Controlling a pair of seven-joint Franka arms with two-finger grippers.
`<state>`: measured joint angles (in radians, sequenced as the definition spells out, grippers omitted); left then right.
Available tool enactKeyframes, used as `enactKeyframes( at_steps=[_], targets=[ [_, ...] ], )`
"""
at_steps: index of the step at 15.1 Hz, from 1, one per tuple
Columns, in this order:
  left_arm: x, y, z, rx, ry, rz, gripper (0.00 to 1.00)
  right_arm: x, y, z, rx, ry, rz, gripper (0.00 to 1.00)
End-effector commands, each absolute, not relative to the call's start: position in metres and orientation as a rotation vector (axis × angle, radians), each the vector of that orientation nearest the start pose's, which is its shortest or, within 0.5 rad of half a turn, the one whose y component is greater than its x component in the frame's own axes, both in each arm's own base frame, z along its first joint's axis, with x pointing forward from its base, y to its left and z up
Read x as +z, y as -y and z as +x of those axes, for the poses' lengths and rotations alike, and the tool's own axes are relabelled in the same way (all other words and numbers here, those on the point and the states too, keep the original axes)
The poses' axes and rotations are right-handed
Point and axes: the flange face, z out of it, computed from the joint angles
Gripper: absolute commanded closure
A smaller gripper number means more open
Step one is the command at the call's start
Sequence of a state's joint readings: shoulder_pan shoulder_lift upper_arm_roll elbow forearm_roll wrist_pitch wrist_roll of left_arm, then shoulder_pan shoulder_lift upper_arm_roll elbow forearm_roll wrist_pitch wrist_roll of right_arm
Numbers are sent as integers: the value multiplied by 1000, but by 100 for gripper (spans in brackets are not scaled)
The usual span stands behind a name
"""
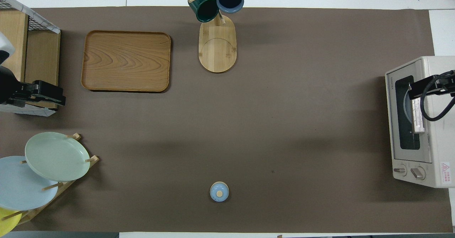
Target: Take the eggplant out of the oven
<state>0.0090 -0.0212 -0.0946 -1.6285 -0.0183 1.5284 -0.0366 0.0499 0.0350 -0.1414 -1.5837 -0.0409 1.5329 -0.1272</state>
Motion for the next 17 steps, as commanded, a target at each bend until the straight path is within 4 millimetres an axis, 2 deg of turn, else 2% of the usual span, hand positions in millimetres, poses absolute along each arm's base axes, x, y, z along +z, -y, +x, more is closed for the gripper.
enactKeyframes(
  at_steps=[1, 5, 9, 10, 11, 12, 13, 16, 17],
  targets=[
    [609, 46, 535, 123, -73, -3155, 0, 598, 53, 560, 141, 43, -3144, 0],
    [609, 46, 535, 125, -75, -3155, 0, 600, 51, 557, 139, 46, -3145, 0],
    [608, 46, 535, 128, -73, -3155, 0, 591, 52, 549, 172, 84, -3136, 0],
    [608, 46, 535, 125, -73, -3155, 0, 588, 51, 549, 179, 103, -3135, 18],
    [609, 46, 535, 125, -73, -3155, 0, 588, 52, 549, 175, 89, -3136, 67],
    [608, 46, 535, 125, -73, -3155, 0, 586, 52, 548, 170, 87, -3136, 93],
    [608, 46, 535, 125, -73, -3155, 0, 579, 53, 546, 172, 80, -3135, 100],
    [608, 46, 535, 128, -73, -3155, 0, 564, 61, 538, 135, 42, -3141, 100],
    [609, 46, 535, 123, -75, -3155, 0, 551, 63, 536, 139, 0, -3152, 100]
  ],
)
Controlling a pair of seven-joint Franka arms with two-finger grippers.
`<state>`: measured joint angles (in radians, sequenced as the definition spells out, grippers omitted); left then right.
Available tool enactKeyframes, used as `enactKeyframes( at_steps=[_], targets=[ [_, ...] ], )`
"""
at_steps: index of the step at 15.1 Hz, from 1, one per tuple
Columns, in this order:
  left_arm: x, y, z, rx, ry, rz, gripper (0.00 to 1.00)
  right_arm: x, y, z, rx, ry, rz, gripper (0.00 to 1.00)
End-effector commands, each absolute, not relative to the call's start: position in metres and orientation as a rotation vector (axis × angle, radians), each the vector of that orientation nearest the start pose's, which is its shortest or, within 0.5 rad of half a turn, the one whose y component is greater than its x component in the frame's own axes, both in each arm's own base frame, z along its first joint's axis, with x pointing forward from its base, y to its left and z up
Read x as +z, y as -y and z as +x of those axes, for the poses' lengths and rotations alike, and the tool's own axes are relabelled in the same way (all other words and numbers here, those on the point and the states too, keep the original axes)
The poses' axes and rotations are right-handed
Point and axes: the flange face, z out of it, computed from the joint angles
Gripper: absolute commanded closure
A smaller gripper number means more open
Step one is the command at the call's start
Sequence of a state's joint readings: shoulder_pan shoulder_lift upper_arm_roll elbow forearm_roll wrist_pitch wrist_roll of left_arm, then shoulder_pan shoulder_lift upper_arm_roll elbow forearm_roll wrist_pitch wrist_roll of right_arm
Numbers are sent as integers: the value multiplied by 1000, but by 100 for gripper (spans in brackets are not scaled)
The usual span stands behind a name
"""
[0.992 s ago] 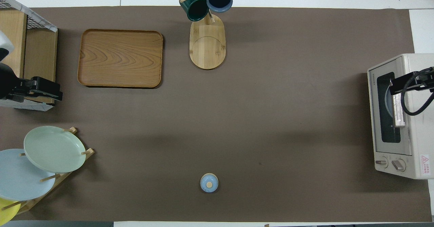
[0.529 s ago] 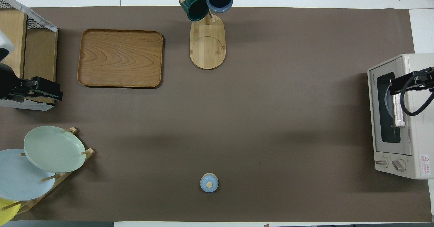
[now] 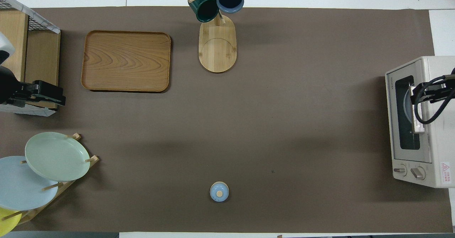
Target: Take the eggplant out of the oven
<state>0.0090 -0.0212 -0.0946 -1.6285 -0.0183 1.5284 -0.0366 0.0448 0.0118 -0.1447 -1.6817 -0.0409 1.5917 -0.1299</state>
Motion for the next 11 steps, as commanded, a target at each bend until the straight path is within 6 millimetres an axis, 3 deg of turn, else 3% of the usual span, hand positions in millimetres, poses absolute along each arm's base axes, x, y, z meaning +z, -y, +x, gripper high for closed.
enactKeyframes(
  at_steps=[1, 2, 4, 7, 11],
  targets=[
    [608, 46, 535, 128, -73, -3155, 0, 539, 63, 534, 150, -97, -3162, 100],
    [608, 46, 535, 128, -73, -3155, 0, 534, 62, 535, 141, -255, -3165, 100],
    [608, 46, 535, 128, -75, -3155, 0, 525, 61, 535, 161, -339, -3189, 100],
    [608, 46, 535, 128, -75, -3155, 0, 500, 72, 536, 133, -306, -3257, 100],
    [609, 46, 535, 125, -75, -3155, 0, 491, 88, 537, 97, -193, -3284, 100]
  ],
)
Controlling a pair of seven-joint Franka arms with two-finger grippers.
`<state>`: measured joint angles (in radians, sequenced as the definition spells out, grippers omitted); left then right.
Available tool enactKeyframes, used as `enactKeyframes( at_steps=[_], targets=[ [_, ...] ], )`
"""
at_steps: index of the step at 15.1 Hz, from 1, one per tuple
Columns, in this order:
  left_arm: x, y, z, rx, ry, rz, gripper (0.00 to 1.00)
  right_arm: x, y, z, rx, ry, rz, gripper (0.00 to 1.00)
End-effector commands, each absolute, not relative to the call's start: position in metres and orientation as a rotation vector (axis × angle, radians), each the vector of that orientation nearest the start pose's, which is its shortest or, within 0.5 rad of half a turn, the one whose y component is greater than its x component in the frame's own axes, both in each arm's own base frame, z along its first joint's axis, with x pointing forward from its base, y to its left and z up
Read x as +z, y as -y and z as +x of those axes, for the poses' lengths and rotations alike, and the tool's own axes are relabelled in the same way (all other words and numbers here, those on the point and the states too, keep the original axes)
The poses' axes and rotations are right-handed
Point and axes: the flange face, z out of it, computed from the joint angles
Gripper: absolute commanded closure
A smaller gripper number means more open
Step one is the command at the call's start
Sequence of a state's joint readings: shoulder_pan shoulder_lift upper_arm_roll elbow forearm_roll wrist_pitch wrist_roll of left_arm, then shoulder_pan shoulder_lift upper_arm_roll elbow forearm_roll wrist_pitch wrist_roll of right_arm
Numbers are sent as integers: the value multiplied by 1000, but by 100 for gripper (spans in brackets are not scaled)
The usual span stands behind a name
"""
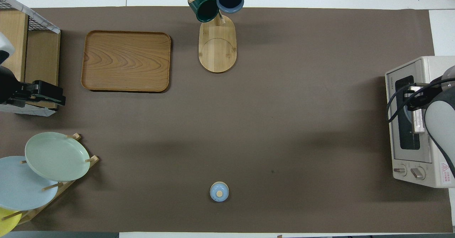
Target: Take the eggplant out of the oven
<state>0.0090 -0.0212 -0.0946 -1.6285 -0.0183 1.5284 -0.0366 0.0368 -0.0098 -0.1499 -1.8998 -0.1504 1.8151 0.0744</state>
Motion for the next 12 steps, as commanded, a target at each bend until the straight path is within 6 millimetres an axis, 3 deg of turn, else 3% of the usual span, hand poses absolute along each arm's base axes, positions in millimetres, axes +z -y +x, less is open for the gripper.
enactKeyframes(
  at_steps=[1, 4, 9, 12],
  targets=[
    [609, 46, 535, 125, -73, -3155, 0, 488, 88, 536, 107, -187, -3284, 100],
    [608, 46, 535, 125, -73, -3155, 0, 487, 92, 535, 124, -50, -3309, 100],
    [608, 46, 535, 128, -73, -3155, 0, 472, 113, 525, 121, -25, -3303, 100],
    [608, 46, 535, 128, -73, -3155, 0, 466, 114, 523, 127, -19, -3299, 100]
  ],
)
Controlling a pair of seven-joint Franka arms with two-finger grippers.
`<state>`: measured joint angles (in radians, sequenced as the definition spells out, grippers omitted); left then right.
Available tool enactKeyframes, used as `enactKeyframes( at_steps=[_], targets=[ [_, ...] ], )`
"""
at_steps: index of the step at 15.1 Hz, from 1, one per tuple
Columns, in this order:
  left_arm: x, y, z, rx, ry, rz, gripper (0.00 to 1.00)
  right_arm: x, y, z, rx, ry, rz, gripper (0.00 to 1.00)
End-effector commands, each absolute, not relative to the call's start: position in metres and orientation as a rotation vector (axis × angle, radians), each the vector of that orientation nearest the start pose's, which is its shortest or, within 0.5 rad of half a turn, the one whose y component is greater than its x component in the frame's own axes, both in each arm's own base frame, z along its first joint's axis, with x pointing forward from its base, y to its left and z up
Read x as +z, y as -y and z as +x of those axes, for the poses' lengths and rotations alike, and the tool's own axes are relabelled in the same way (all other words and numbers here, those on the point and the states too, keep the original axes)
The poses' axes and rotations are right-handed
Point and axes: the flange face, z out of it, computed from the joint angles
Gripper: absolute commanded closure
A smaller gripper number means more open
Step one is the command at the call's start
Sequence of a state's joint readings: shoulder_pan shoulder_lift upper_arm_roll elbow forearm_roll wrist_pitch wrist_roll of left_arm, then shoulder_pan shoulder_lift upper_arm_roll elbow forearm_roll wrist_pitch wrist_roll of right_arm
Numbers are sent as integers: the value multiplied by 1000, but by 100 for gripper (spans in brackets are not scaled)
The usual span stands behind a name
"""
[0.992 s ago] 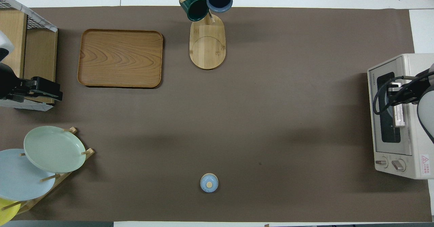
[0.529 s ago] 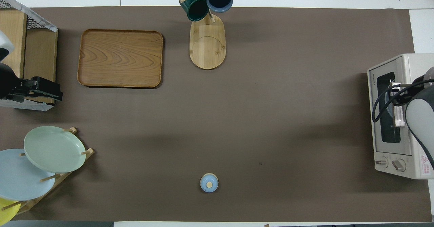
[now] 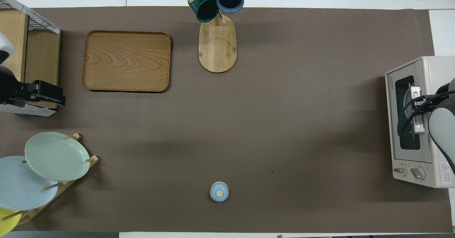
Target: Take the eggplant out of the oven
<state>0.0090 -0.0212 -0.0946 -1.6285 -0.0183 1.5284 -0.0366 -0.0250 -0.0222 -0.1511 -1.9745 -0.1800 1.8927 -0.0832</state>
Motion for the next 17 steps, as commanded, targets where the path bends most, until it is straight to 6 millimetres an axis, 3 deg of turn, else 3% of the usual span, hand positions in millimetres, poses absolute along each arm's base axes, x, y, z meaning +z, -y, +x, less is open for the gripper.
enactKeyframes(
  at_steps=[1, 3, 5, 8, 11, 13, 15, 17],
  targets=[
    [608, 46, 535, 125, -73, -3155, 0, 462, 110, 523, 137, -10, -3294, 100],
    [608, 46, 535, 128, -75, -3155, 0, 451, 100, 525, 118, 3, -3281, 100],
    [608, 46, 535, 128, -73, -3155, 0, 430, 65, 530, 52, 69, -3260, 100],
    [609, 46, 535, 125, -75, -3155, 0, 409, 41, 536, 40, 29, -3258, 100],
    [608, 46, 535, 128, -75, -3155, 0, 380, 36, 542, 1, -20, -3209, 100],
    [608, 46, 535, 128, -75, -3155, 0, 364, 11, 539, -54, 0, -3195, 100],
    [607, 46, 535, 130, -73, -3154, 0, 342, 7, 542, -18, -55, -3198, 100],
    [609, 46, 535, 125, -73, -3155, 0, 333, 5, 543, -8, -67, -3188, 100]
  ],
)
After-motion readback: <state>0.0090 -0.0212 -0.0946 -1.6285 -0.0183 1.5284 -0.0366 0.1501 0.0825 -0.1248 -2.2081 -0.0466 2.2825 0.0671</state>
